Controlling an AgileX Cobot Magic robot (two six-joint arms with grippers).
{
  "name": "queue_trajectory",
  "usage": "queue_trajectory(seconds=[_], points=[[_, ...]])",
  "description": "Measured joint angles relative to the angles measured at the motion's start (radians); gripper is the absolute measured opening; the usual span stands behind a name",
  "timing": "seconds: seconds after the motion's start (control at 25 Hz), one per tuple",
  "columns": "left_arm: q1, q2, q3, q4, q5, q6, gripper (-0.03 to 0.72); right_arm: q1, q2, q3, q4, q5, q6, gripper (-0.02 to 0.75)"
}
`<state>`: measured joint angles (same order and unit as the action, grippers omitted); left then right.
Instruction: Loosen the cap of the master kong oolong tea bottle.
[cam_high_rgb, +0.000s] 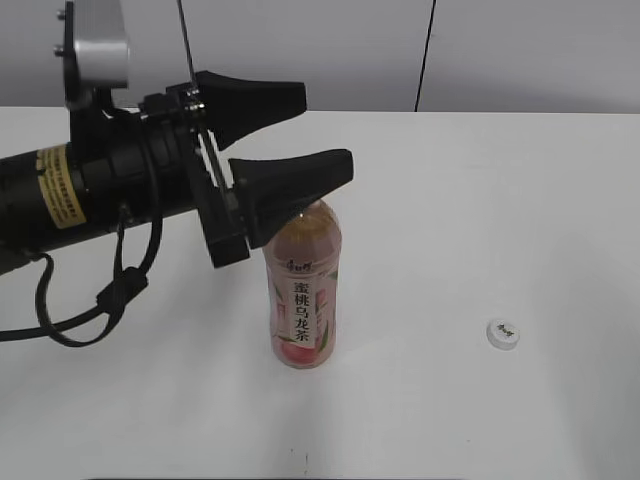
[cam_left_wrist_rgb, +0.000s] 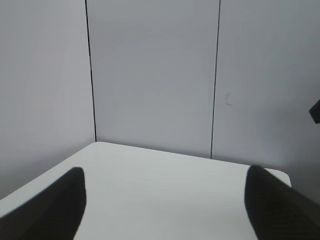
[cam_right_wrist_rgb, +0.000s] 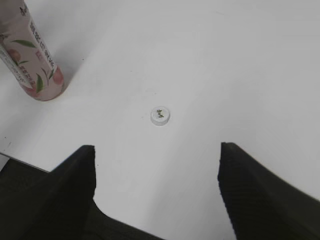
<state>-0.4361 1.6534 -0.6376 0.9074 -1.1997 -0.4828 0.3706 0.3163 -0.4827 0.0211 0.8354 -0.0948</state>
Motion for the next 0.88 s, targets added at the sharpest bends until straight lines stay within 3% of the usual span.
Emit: queue_trajectory(seconds=[0.56,0.88], points=[[0.0,-0.216,0.001,0.045,0.176,-0.197,0.588,0.0,0.0,-0.034,0.006,0.088,0.0,0.577],[0.0,-0.35,0.001,0.087,0.32,-0.391,0.588,0.0,0.0,-0.046,0.035,0.184,-0.007,0.577]])
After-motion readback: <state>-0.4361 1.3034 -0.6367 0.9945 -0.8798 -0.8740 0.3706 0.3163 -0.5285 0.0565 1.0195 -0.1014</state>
